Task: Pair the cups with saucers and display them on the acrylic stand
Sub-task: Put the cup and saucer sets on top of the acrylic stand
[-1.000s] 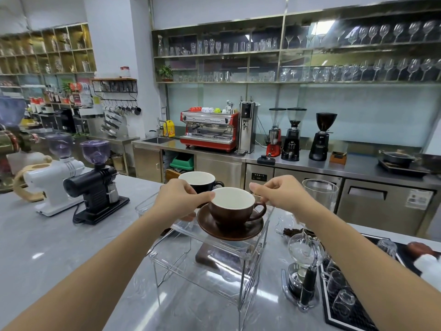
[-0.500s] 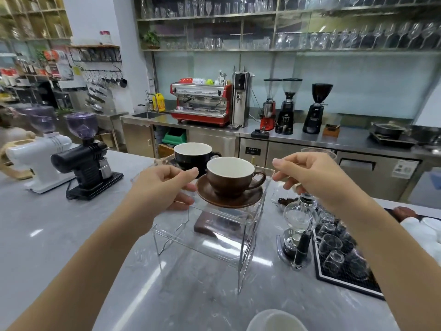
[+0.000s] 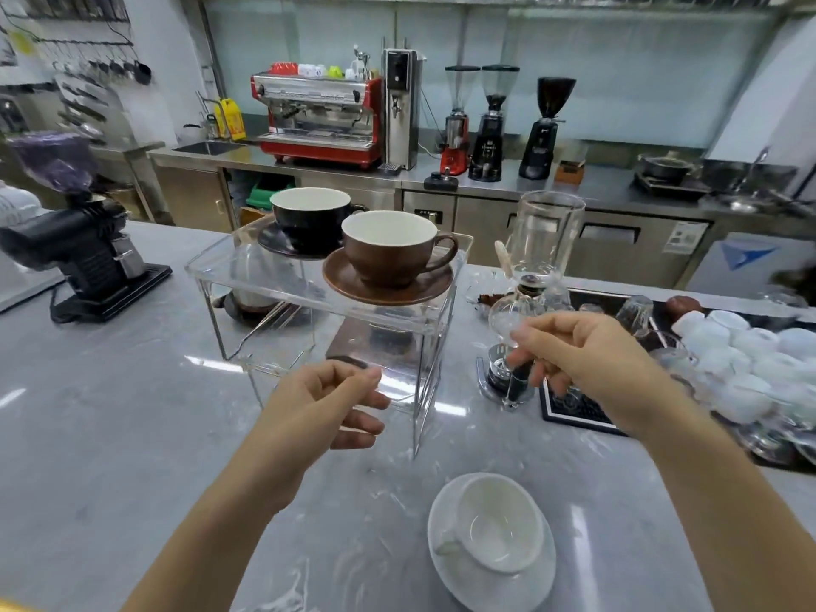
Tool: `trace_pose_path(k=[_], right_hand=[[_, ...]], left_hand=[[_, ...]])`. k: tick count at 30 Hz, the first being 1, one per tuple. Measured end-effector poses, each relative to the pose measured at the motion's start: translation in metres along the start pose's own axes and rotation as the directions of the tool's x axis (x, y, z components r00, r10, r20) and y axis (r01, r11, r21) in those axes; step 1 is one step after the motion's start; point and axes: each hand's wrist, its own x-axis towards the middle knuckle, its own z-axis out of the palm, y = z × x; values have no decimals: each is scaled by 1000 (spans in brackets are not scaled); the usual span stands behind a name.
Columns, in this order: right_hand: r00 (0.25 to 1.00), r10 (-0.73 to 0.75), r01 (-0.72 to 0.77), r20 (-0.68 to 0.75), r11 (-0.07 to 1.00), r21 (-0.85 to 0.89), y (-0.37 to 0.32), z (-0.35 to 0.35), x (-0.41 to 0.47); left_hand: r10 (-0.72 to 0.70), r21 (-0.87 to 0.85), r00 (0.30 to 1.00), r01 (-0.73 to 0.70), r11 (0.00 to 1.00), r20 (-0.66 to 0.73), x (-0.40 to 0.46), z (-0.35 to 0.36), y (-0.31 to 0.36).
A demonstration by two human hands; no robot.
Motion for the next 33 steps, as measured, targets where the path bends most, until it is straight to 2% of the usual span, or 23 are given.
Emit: trace_pose_path(k=[6,15,21,24,29,33], right_hand=[[991,133,-132,-26,990,52,51,2,-24],[952,291,-297,-96,953,-56,131,13,-53],[910,377,-401,-170,906,-134,177,19,-70],[900,396,-420,-181,900,-115,187,22,-76],[887,418,-433,-195,900,-43,195,25,-81],[880,448,-456,-160,890,-15,198,27,-81]], left_hand=[[-143,28,988,142,989,57,0,20,-56],[-254,150,967,248,957,23,-7,41,-124],[-260,246,964,264,932,-50,-12,48,-151],[-249,279,966,260,924,-75,-14,52,-156],[-295,234,954,298,925,-49,-12,61,-163],[-309,229,950,309,923,-33,-9,70,-165]])
